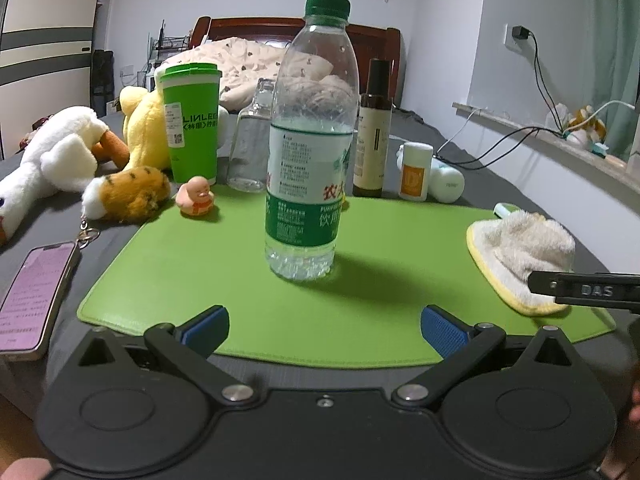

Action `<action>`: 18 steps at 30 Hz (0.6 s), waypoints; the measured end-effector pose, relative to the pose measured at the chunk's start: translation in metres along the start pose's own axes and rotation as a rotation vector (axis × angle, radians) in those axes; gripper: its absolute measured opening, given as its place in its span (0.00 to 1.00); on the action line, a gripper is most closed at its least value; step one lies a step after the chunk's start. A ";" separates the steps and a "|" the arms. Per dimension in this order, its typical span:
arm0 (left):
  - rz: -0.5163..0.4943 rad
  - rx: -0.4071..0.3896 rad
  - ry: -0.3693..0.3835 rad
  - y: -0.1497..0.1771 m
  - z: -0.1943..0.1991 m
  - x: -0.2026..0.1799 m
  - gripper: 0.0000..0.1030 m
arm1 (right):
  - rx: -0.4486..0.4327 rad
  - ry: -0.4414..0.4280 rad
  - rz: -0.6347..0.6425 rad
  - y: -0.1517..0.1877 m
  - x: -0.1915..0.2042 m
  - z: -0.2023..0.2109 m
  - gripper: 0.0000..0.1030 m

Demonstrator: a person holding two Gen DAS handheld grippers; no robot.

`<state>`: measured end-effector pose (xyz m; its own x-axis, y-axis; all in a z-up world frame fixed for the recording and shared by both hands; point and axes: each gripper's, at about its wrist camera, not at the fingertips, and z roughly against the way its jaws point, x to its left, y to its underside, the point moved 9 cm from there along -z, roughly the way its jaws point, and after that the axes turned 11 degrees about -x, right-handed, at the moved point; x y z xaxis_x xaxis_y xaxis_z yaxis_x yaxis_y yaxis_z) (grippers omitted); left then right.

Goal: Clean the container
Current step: 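Lower the towel onto the green mat and open the right gripper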

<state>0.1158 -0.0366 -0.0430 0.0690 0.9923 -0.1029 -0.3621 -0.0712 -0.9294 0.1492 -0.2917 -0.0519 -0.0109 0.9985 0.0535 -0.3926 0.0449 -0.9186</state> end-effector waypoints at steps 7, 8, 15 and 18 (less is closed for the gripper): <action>-0.015 0.032 0.000 0.009 0.015 -0.001 1.00 | 0.009 -0.019 -0.006 0.020 0.022 0.034 1.00; -0.017 0.032 0.001 0.010 0.018 -0.001 1.00 | 0.011 -0.025 -0.011 0.024 0.025 0.038 1.00; -0.027 0.031 0.010 0.014 0.036 -0.004 1.00 | 0.006 -0.042 -0.030 0.037 0.045 0.063 1.00; -0.030 0.029 0.012 0.015 0.043 -0.005 1.00 | -0.004 -0.055 -0.032 0.036 0.050 0.072 1.00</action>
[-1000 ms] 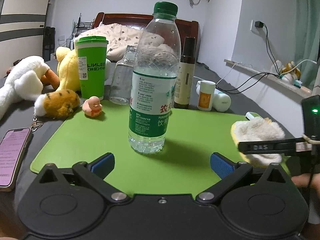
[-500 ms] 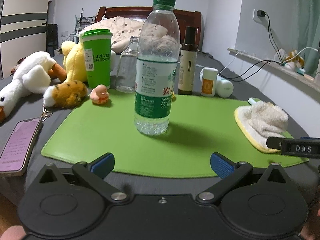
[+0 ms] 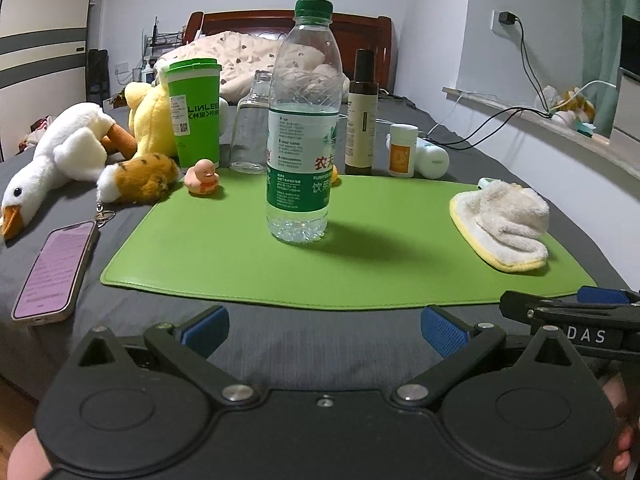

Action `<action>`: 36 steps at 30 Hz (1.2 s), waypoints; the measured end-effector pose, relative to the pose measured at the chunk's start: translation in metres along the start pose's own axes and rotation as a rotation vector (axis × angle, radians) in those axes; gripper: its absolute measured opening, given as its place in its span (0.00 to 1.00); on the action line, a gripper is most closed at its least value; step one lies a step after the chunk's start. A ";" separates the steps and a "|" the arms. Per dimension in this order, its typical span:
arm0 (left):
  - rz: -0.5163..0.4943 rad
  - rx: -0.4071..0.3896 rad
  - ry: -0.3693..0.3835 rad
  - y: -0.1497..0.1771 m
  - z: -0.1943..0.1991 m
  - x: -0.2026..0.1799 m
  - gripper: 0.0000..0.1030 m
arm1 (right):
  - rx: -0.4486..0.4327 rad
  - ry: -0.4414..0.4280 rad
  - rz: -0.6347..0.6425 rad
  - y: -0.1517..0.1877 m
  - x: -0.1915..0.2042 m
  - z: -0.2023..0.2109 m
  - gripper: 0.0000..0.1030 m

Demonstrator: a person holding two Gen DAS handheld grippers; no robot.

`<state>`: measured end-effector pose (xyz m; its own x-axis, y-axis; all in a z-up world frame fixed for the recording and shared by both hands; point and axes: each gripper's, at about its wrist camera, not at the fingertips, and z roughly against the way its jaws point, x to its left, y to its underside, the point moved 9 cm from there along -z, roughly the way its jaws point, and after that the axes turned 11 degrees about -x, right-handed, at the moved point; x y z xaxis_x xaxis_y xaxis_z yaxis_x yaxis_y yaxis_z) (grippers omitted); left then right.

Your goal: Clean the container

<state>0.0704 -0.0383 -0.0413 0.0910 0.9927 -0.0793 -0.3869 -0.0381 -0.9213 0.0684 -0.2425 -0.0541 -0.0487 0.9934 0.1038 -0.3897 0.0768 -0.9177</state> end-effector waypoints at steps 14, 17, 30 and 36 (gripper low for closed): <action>-0.050 -0.013 0.003 -0.005 0.015 -0.012 1.00 | -0.025 0.000 0.008 -0.005 0.001 0.015 1.00; -0.066 -0.013 0.003 -0.006 0.017 -0.015 1.00 | -0.027 0.001 0.008 -0.005 0.000 0.017 1.00; -0.076 -0.005 0.001 -0.003 0.021 -0.020 1.00 | -0.016 -0.002 0.017 0.000 -0.002 0.024 1.00; -0.081 -0.011 -0.012 -0.002 0.023 -0.019 1.00 | -0.011 0.000 0.021 0.003 -0.001 0.025 1.00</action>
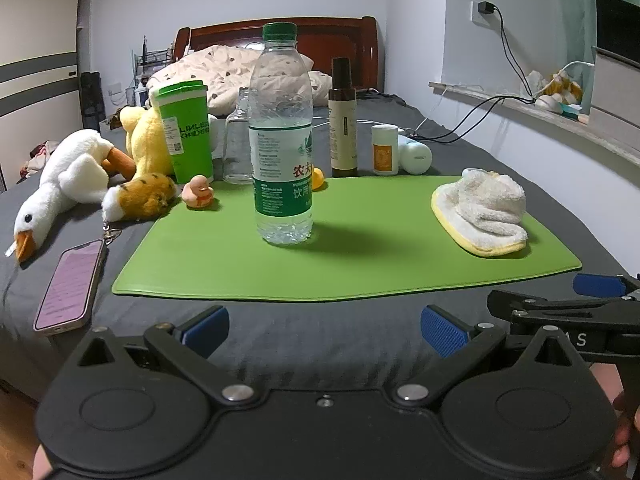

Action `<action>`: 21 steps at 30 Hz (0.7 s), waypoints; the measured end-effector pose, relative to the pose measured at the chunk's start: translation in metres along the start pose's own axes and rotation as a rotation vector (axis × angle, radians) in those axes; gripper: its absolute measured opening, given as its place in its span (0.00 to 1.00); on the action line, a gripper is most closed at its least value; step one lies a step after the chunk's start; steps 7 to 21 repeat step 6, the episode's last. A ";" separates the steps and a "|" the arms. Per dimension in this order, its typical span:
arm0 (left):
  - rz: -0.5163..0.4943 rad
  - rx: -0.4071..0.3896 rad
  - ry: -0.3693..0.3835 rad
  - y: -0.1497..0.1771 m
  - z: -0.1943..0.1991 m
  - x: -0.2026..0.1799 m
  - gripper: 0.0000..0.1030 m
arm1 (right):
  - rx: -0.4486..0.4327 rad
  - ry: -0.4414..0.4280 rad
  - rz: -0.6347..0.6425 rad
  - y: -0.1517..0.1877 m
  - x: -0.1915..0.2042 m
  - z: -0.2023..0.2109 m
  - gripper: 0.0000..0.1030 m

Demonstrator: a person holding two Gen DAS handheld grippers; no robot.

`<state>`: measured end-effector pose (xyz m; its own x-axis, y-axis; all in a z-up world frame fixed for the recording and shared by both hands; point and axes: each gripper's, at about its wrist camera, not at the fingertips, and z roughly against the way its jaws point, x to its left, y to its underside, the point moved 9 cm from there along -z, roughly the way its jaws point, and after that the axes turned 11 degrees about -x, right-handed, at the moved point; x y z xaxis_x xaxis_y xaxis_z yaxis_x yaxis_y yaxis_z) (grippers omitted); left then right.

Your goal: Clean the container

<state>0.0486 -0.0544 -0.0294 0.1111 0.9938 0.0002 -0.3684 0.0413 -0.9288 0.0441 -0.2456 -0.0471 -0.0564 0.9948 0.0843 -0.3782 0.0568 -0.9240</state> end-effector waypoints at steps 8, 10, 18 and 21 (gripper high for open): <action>0.001 -0.003 -0.017 -0.001 0.001 0.003 1.00 | 0.003 0.000 0.006 0.001 0.002 0.000 1.00; 0.001 -0.003 -0.017 -0.001 0.001 0.003 1.00 | 0.003 0.000 0.006 0.001 0.002 0.000 1.00; 0.001 -0.003 -0.017 -0.001 0.001 0.003 1.00 | 0.003 0.000 0.006 0.001 0.002 0.000 1.00; 0.001 -0.003 -0.017 -0.001 0.001 0.003 1.00 | 0.003 0.000 0.006 0.001 0.002 0.000 1.00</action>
